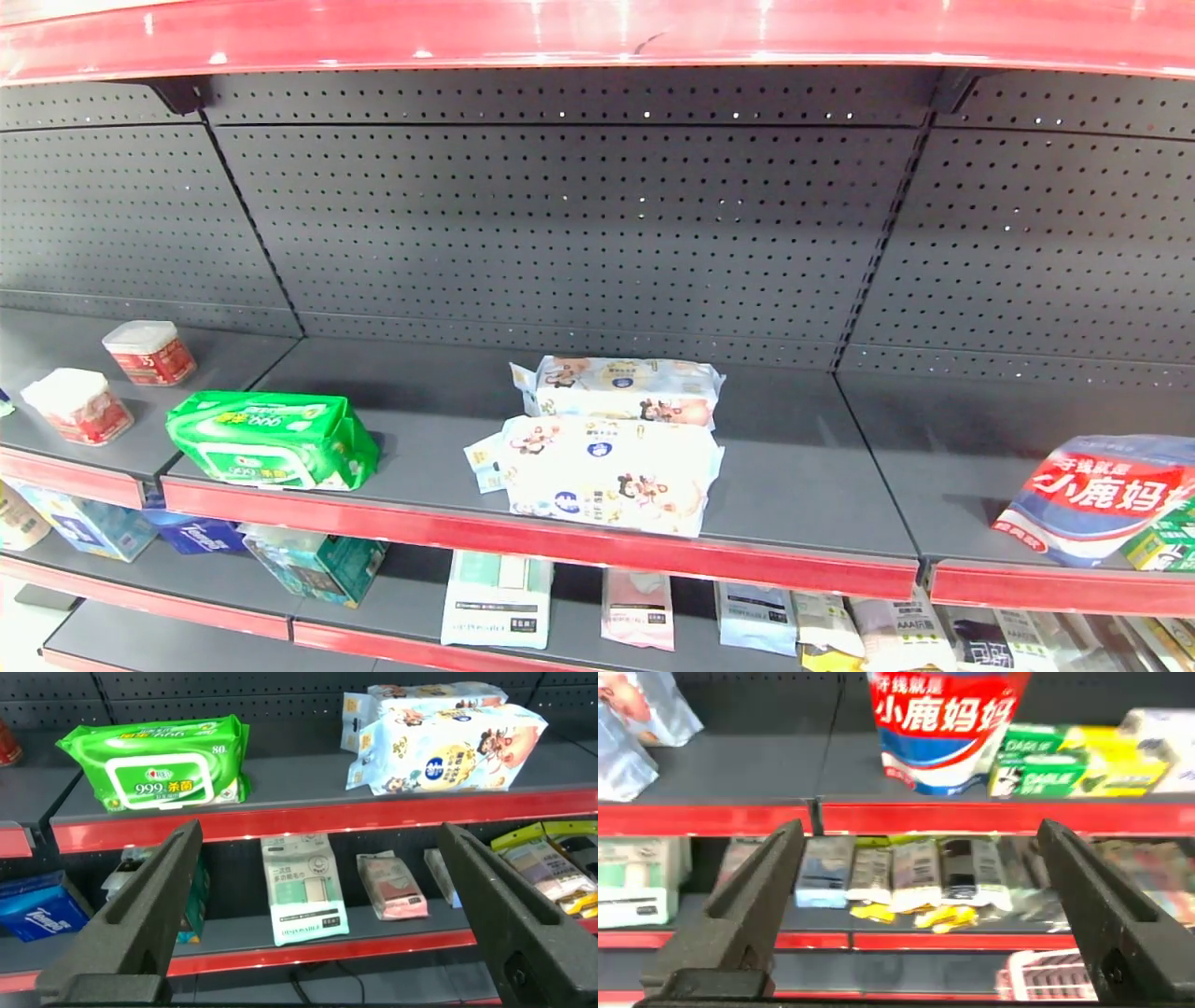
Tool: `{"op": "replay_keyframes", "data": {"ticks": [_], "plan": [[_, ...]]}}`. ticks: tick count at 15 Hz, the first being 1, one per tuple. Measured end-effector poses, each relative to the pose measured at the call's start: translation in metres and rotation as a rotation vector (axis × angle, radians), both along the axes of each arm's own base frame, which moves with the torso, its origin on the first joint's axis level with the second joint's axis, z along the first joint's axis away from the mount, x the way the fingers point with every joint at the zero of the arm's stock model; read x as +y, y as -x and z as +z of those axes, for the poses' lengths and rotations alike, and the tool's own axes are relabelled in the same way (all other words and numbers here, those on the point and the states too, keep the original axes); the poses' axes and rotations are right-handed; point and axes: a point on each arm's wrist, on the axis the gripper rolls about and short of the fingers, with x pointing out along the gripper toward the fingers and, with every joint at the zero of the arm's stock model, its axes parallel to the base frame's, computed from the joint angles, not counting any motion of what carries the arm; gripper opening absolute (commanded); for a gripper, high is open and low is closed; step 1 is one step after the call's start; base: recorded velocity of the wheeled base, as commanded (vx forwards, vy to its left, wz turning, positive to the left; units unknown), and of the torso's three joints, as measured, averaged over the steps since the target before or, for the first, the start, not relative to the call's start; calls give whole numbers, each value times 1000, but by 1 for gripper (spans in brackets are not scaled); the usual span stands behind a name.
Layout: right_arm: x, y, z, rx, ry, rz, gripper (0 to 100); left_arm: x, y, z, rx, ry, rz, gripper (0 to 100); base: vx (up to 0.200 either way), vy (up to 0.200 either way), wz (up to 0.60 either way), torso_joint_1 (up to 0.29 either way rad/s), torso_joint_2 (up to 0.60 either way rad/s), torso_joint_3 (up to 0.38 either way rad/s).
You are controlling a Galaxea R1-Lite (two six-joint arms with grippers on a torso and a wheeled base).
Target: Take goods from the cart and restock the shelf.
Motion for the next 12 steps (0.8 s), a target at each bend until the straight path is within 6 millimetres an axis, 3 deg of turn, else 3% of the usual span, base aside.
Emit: {"op": "replay_keyframes", "data": {"ticks": [3,7,12], "plan": [[2,-4,-6,-1,78,121,100,0,0,0,0,0,1,100,0,0,0,0,0,0],[-1,-5,-3,39,149,-230,100,0,0,0,-2,-1,0,100,0,0,0,0,0,0],[5,-23,25,62,144,-320,100,0,0,0,-3,-1,-1,100,0,0,0,0,0,0]]}}
